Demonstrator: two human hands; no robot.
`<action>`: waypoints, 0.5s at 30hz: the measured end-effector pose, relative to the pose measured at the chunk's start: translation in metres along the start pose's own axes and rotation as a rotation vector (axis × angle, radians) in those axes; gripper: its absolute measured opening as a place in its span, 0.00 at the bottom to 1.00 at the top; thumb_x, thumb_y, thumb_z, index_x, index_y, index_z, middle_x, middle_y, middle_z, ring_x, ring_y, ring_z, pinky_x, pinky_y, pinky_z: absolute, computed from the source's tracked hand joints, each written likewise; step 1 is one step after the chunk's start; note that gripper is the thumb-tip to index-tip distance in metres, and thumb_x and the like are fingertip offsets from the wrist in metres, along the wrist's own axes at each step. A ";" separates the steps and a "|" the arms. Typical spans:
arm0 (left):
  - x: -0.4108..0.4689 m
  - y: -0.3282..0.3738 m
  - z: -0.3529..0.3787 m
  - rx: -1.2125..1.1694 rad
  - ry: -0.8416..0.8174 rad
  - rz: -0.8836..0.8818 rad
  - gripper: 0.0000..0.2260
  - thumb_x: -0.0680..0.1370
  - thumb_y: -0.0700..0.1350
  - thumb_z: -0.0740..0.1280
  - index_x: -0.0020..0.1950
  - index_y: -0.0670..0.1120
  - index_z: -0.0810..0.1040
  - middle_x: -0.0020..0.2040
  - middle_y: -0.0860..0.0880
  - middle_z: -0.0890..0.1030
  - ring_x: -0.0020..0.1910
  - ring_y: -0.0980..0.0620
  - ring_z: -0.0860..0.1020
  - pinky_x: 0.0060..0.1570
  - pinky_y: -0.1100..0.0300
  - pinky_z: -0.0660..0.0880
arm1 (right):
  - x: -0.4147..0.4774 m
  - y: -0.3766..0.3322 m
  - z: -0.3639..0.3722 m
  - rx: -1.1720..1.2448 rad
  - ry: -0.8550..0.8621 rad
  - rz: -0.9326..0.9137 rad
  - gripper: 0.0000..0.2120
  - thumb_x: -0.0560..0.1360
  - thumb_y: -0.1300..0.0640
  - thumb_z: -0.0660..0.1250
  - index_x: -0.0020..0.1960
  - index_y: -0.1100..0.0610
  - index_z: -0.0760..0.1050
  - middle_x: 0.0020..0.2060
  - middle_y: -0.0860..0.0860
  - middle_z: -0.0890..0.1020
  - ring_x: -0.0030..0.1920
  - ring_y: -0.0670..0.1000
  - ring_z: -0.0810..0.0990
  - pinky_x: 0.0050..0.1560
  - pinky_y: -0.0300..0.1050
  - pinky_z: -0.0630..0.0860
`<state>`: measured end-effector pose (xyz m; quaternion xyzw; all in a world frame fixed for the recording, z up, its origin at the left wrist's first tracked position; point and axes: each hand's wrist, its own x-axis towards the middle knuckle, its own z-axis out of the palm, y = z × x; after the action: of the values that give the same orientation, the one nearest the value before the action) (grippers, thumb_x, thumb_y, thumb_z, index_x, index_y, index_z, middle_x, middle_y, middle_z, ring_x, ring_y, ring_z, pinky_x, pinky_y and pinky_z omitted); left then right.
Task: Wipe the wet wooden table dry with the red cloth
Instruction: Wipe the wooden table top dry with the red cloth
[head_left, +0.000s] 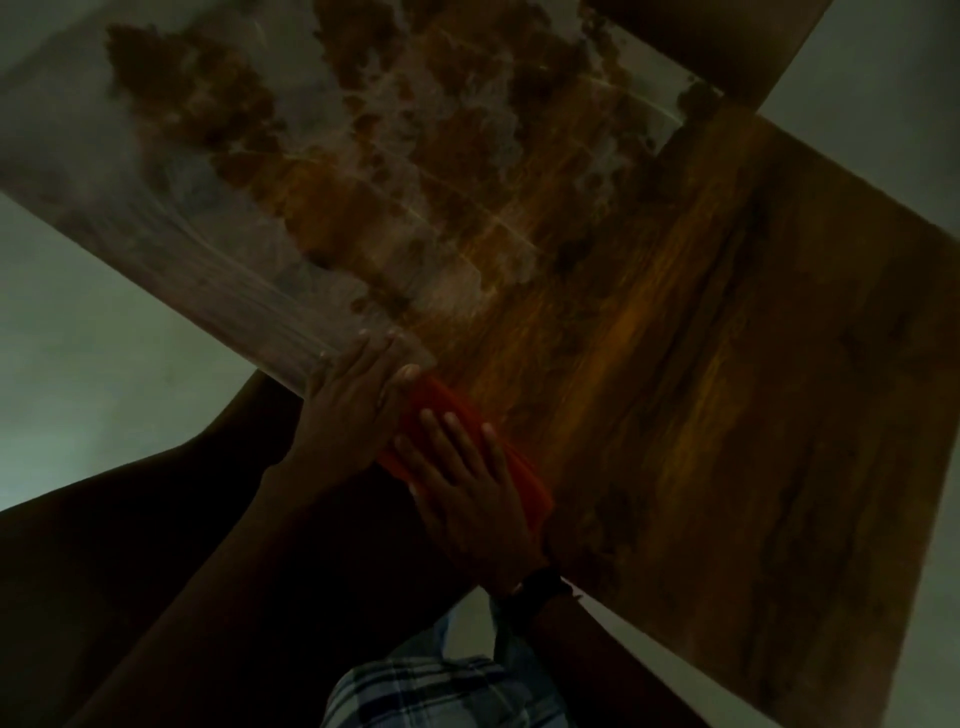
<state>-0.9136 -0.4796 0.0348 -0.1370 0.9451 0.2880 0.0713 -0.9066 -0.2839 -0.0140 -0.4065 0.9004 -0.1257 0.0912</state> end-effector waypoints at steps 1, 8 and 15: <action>0.001 0.000 -0.001 0.001 0.001 0.000 0.31 0.77 0.63 0.40 0.77 0.53 0.57 0.78 0.54 0.56 0.77 0.54 0.48 0.74 0.43 0.47 | -0.007 0.008 -0.002 -0.018 0.002 0.007 0.24 0.83 0.45 0.54 0.78 0.44 0.58 0.79 0.49 0.57 0.79 0.51 0.52 0.75 0.62 0.56; 0.013 0.000 0.002 0.094 -0.056 0.024 0.33 0.75 0.64 0.38 0.76 0.55 0.57 0.78 0.56 0.55 0.77 0.53 0.47 0.73 0.44 0.44 | 0.012 0.092 -0.045 -0.143 -0.106 0.210 0.25 0.84 0.43 0.44 0.80 0.41 0.43 0.80 0.47 0.44 0.79 0.50 0.40 0.77 0.63 0.47; 0.017 0.002 0.010 0.115 -0.055 -0.002 0.34 0.75 0.66 0.36 0.76 0.55 0.58 0.78 0.57 0.55 0.77 0.55 0.46 0.74 0.43 0.44 | 0.122 0.142 -0.061 -0.085 -0.029 0.351 0.30 0.79 0.38 0.38 0.79 0.43 0.50 0.80 0.51 0.51 0.80 0.55 0.48 0.76 0.65 0.45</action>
<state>-0.9298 -0.4755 0.0238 -0.1258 0.9576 0.2370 0.1053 -1.1030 -0.2762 -0.0058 -0.2482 0.9606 -0.0636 0.1074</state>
